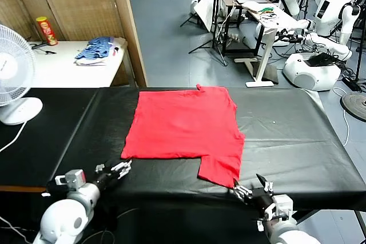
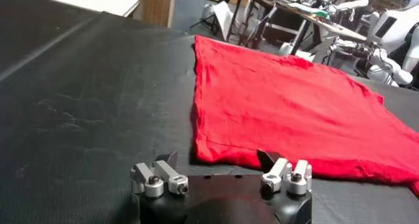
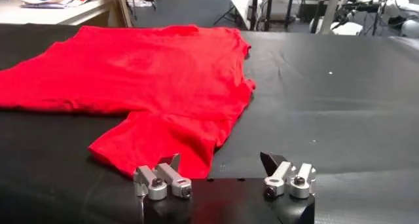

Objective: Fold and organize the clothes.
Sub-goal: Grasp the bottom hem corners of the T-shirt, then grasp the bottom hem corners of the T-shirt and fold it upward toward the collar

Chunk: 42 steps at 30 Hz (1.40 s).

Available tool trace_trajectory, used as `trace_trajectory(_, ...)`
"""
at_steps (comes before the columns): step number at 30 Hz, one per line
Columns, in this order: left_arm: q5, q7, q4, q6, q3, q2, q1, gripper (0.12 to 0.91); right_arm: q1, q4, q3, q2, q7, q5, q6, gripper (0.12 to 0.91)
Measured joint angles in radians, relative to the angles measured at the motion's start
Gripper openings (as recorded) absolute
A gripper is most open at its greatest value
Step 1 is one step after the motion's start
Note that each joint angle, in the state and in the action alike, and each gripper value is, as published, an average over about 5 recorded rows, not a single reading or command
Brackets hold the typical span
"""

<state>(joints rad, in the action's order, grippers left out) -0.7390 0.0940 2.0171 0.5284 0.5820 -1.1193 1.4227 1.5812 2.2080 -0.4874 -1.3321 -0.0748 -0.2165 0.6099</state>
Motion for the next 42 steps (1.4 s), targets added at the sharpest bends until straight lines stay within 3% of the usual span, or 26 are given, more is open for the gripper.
trace_trajectory(6, 0.026, -0.016, -0.029, 0.012, -0.013, -0.005, -0.028, 0.798, -0.026, -0.03, 0.014, -0.013, -0.006, 0.014, 0.002, 0.797)
trace_trajectory(8, 0.029, -0.014, -0.04, 0.01, -0.017, -0.009, -0.039, 0.797, -0.033, -0.04, 0.018, -0.018, -0.007, 0.02, 0.003, 0.775)
trace_trajectory(10, 0.033, -0.014, -0.053, 0.008, -0.021, -0.014, -0.048, 0.776, -0.038, -0.049, 0.02, -0.022, -0.007, 0.027, 0.005, 0.704)
trace_trajectory(13, 0.039, -0.014, -0.075, 0.006, -0.026, -0.022, -0.06, 0.66, -0.04, -0.062, 0.023, -0.028, -0.007, 0.036, 0.004, 0.545)
trace_trajectory(19, 0.047, -0.014, -0.093, 0.003, -0.028, -0.033, -0.062, 0.359, -0.028, -0.063, 0.03, -0.034, -0.006, 0.041, -0.003, 0.219)
trace_trajectory(22, 0.054, -0.014, -0.086, 0.005, -0.029, -0.04, -0.054, 0.201, -0.014, -0.051, 0.024, -0.037, -0.012, 0.041, -0.008, 0.128)
trace_trajectory(24, 0.062, -0.013, -0.079, 0.006, -0.029, -0.045, -0.047, 0.14, 0.001, -0.036, 0.017, -0.038, -0.015, 0.04, -0.008, 0.121)
trace_trajectory(26, 0.07, -0.011, -0.07, 0.006, -0.028, -0.05, -0.038, 0.127, 0.021, -0.012, 0.01, -0.038, -0.015, 0.039, -0.008, 0.121)
trace_trajectory(35, 0.072, 0.021, 0.04, 0.008, 0.007, -0.047, 0.058, 0.126, 0.158, 0.149, -0.037, -0.031, -0.038, 0.015, -0.018, 0.121)
trace_trajectory(42, 0.046, 0.032, 0.171, 0.008, 0.053, -0.019, 0.195, 0.126, 0.194, 0.192, -0.088, -0.012, -0.021, -0.051, -0.094, 0.121)
